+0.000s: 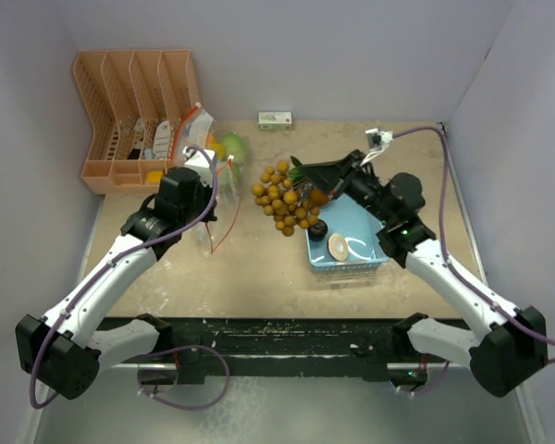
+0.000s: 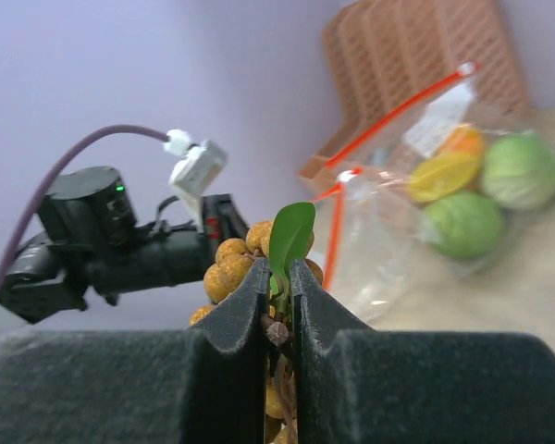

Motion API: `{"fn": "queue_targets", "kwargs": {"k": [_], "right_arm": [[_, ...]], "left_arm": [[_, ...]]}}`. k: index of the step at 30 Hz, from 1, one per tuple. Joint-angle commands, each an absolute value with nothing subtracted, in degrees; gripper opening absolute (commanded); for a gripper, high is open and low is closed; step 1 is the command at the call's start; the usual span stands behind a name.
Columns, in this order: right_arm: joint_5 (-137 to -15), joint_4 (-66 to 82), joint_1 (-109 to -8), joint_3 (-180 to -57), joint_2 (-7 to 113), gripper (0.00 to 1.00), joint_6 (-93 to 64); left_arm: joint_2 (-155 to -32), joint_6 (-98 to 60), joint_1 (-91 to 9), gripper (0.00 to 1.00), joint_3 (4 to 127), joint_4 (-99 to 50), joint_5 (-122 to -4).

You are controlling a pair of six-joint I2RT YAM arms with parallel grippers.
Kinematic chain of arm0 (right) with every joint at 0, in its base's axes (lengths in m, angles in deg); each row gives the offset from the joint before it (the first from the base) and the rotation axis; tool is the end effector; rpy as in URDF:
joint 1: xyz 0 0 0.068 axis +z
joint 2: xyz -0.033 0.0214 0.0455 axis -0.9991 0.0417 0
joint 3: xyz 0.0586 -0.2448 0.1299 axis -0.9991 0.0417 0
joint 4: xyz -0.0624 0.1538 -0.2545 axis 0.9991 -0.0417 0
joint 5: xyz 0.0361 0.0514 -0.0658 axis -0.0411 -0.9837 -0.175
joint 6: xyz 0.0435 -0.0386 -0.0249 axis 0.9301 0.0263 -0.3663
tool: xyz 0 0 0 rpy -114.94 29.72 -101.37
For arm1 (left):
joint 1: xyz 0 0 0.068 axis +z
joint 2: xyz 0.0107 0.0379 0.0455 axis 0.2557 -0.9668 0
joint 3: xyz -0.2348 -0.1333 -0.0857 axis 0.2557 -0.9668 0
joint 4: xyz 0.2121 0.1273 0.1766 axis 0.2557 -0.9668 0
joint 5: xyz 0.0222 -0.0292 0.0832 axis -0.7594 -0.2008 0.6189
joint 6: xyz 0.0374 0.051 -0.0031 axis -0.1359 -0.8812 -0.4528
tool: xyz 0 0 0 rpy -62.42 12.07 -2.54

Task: Place the food in the zip-top bag and seal the zipper
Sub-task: Place the fake fruit in the zipper food storage bag.

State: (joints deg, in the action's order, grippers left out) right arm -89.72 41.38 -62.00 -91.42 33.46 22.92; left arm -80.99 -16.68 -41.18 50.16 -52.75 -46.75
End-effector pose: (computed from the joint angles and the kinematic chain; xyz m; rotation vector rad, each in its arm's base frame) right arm 0.2609 0.1448 0.3880 -0.1361 1.3583 1.2724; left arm 0.2654 -0.1239 0.3234 0.1517 2.1260 -0.2653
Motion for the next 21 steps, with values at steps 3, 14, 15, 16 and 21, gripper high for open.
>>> {"fn": "queue_targets", "kwargs": {"k": [3,14,15,16,21], "right_arm": [[-79.14,66.68,-54.54,-87.57,40.18,0.00,36.83],[-56.06,78.53,-47.36,-82.40,46.51,0.00,45.79],[-54.89,79.08,-46.78,-82.58,46.96,0.00,45.99],[-54.13,79.58,-46.24,-82.69,47.42,0.00,46.31],[-51.17,83.01,-44.33,-82.69,49.96,0.00,48.05]], "left_arm": [[-81.76,-13.97,-41.01,0.00,48.99,-47.83,-48.68],[-82.31,-10.31,-41.01,0.00,50.53,-45.19,-51.82],[-82.62,-9.96,-41.01,0.00,50.63,-44.94,-51.81],[-82.80,-9.68,-41.01,0.00,50.64,-44.76,-51.83],[-83.85,-8.02,-41.01,0.00,50.37,-43.38,-52.46]]}}
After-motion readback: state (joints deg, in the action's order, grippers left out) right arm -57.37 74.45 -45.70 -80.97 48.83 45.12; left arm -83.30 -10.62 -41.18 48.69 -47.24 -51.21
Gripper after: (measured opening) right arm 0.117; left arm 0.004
